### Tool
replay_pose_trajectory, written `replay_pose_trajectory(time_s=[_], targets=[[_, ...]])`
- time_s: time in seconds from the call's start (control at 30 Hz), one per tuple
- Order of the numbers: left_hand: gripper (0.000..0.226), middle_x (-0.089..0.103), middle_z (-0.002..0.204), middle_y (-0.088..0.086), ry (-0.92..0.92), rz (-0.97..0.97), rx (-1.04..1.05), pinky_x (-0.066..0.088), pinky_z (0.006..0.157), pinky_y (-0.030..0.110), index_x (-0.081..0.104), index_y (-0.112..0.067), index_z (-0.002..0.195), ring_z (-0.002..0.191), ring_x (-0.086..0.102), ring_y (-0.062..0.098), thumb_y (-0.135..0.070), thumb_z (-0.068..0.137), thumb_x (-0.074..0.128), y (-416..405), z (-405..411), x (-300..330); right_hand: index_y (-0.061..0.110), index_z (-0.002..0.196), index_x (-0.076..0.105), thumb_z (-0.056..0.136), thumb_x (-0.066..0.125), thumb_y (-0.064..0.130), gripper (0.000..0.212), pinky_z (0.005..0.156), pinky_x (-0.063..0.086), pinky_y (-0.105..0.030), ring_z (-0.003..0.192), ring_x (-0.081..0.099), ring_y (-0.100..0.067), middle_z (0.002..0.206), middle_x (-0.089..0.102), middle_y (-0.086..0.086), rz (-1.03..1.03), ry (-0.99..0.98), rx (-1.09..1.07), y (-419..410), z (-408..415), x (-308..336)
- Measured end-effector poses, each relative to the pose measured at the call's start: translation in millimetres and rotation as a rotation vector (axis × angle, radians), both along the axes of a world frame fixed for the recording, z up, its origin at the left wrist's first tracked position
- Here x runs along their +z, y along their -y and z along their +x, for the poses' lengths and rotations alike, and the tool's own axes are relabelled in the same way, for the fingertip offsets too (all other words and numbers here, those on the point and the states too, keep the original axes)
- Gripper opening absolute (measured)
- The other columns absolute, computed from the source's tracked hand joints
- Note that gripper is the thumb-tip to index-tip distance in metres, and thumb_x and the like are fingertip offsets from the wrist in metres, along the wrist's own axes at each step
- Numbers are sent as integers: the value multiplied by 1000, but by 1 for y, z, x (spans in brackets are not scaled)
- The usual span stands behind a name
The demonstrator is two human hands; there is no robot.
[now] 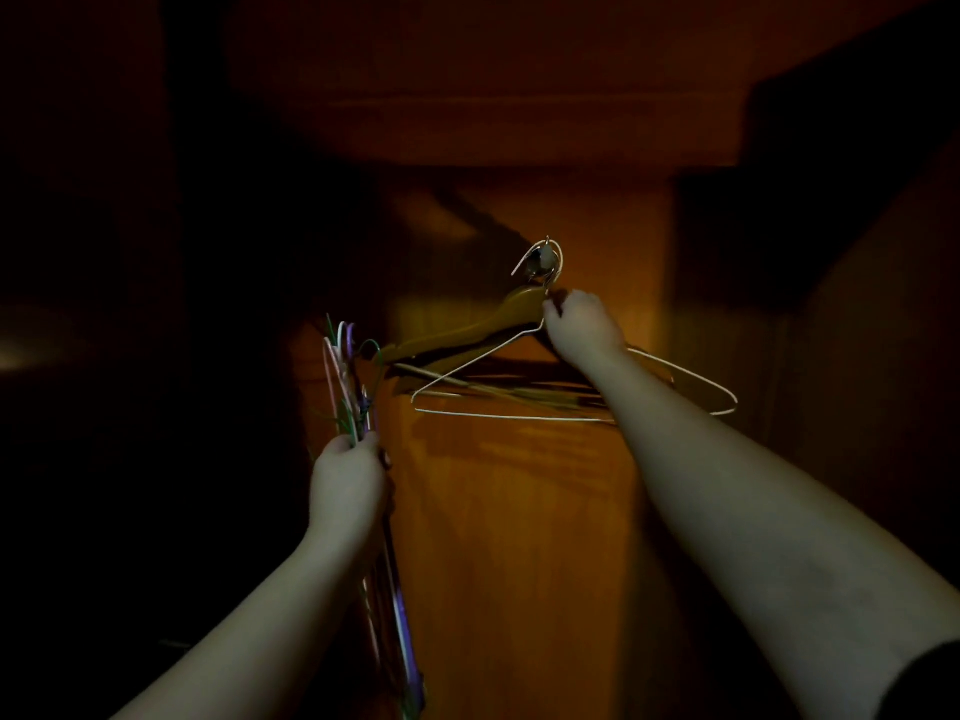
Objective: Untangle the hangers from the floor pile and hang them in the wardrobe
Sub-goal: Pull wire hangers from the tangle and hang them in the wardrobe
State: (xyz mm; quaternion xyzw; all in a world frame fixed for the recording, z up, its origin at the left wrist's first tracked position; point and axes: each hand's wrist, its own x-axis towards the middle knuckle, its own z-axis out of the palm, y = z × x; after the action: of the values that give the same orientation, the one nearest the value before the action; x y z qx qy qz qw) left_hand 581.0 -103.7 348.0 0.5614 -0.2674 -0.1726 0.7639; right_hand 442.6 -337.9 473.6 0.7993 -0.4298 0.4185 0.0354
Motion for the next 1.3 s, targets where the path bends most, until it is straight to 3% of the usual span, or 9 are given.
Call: replay_pose_trajectory(time_s=[0.13, 0.53, 0.67, 0.83, 0.93, 1.03, 1.1, 1.2, 1.3], targets=[[19, 50, 65, 3, -12, 18, 5, 35, 48, 29, 60, -13, 96, 50, 45, 16, -25, 102, 45, -1, 1, -5, 9, 110, 65, 103, 33, 37, 44, 102, 37, -44, 116, 48, -26, 121, 55, -8, -134, -106, -59, 1, 0, -4], [17, 53, 64, 0, -18, 50, 5, 35, 45, 25, 59, -10, 98, 47, 47, 13, -21, 101, 47, -12, -2, -9, 17, 121, 58, 104, 30, 35, 37, 99, 38, -42, 114, 49, -26, 112, 58, -7, -277, -399, -317, -8, 9, -1], [18, 54, 65, -2, -42, 48, -24, 48, 47, 38, 60, -9, 103, 49, 49, 11, -21, 101, 47, -18, -3, -11, 18, 121, 58, 104, 31, 36, 37, 101, 37, -43, 116, 49, -27, 113, 59, -8, -274, -427, -351, -8, 12, 0], [20, 49, 52, -4, -65, 57, -78, 33, 36, 18, 55, -13, 82, 34, 44, 6, -20, 100, 49, -27, 0, -16, 18, 126, 57, 104, 34, 37, 37, 103, 37, -44, 119, 48, -28, 118, 58, -9, -217, -399, -350, -8, 16, 0], [21, 46, 53, -4, -90, 70, -129, 32, 40, 22, 53, -14, 79, 38, 41, 9, -20, 99, 51, -34, 3, -22, 16, 127, 55, 100, 45, 39, 37, 103, 37, -44, 121, 47, -29, 126, 53, -9, -206, -221, -257, -17, 15, -8], [16, 47, 58, -4, -136, 51, -194, 30, 38, 22, 55, -13, 87, 41, 38, 9, -20, 100, 49, -39, 7, -34, 13, 106, 57, 98, 48, 37, 27, 89, 41, -39, 108, 51, -27, 109, 54, -6, -188, 3, -10, -42, 18, -37], [15, 47, 61, -3, -178, 42, -245, 29, 38, 21, 56, -12, 92, 42, 37, 9, -22, 100, 49, -42, 9, -45, 12, 93, 56, 99, 48, 33, 23, 79, 43, -38, 96, 54, -26, 98, 53, -6, -27, 8, 202, -67, 24, -70], [17, 50, 63, -4, -228, 32, -299, 29, 36, 19, 58, -9, 105, 41, 38, 8, -22, 100, 48, -48, 11, -59, 7, 97, 65, 99, 51, 27, 25, 79, 43, -36, 93, 55, -23, 100, 60, -8, 247, -47, 456, -112, 31, -128], [20, 50, 63, -4, -250, 50, -349, 29, 36, 20, 58, -8, 111, 41, 38, 8, -22, 101, 47, -53, 12, -69, 18, 95, 65, 99, 51, 32, 20, 75, 42, -32, 87, 56, -16, 93, 62, 1, 512, -65, 607, -152, 34, -182]])
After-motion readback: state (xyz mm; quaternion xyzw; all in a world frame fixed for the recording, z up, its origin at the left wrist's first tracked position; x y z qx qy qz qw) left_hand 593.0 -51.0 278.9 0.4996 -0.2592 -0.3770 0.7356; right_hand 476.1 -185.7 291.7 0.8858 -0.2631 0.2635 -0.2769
